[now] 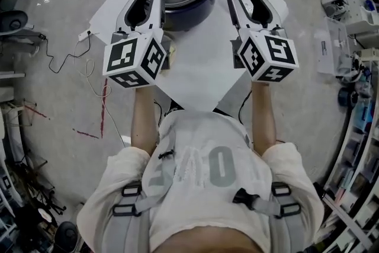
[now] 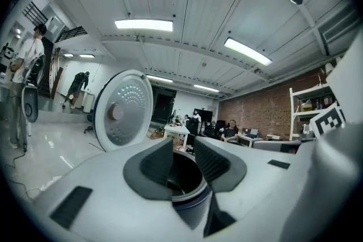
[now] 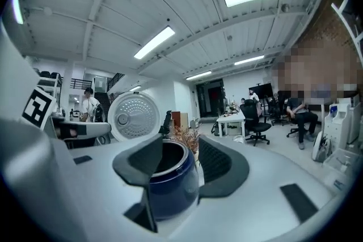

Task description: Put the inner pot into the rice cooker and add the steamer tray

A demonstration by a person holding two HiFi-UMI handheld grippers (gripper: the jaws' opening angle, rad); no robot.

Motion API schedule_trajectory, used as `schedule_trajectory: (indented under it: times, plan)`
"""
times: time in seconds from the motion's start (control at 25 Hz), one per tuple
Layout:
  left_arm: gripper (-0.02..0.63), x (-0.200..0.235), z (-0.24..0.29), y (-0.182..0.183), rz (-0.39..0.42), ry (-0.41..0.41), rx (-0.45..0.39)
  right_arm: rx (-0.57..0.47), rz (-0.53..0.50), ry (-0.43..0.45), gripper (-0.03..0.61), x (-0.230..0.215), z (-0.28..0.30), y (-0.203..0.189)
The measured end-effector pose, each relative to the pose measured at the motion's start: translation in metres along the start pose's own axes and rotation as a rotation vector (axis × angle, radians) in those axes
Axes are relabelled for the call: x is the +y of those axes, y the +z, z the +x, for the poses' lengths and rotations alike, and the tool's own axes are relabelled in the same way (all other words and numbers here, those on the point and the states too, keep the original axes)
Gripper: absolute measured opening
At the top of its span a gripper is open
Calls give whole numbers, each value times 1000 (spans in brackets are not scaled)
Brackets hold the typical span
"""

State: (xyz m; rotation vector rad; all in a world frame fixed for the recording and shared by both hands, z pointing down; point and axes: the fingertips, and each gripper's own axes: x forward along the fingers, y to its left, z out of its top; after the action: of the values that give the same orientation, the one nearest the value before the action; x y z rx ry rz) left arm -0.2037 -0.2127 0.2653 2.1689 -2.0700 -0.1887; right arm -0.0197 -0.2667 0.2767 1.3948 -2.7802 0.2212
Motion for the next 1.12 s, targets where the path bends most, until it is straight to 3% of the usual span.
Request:
schedule_trajectory:
  times: [0.32, 0.6, 0.96, 1.12]
  plan:
    - [110, -78, -34, 14, 63, -83, -88, -74, -29, -74, 190, -27, -84, 10]
    - [141, -137, -29, 16, 76, -182, -90, -104, -9, -154, 190, -65, -127, 14]
    - [143, -196, 0, -11, 13, -305, -29, -98, -6, -223, 192, -105, -144, 16]
    - [144, -219, 27, -38, -80, -341, 29, -75, 49, -193, 207, -130, -137, 6]
